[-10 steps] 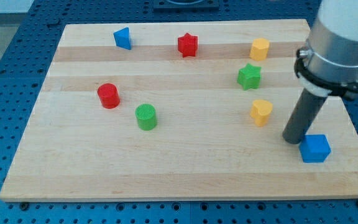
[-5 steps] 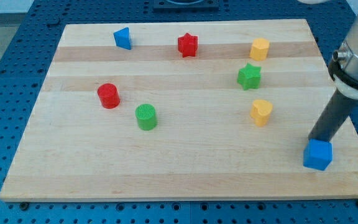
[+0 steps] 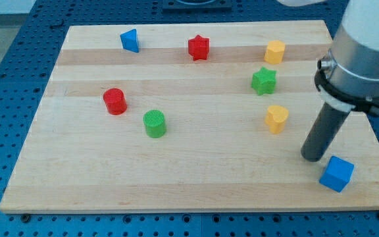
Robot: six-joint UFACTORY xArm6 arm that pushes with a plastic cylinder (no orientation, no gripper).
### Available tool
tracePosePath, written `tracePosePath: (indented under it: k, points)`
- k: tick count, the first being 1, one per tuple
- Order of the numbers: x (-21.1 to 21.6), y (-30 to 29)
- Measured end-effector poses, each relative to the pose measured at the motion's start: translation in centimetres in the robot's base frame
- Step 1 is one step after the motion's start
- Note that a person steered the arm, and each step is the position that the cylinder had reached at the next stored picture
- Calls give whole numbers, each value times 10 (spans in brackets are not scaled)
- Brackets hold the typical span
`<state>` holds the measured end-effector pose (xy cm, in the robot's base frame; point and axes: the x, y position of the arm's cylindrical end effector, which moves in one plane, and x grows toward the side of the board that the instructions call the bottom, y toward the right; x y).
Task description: Move the blue cube to the bottom right
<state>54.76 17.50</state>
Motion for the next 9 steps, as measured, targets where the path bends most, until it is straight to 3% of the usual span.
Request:
tracePosePath:
  k: [4, 7, 9]
  points:
    - [42, 7]
    - [40, 18]
    - [-42, -91]
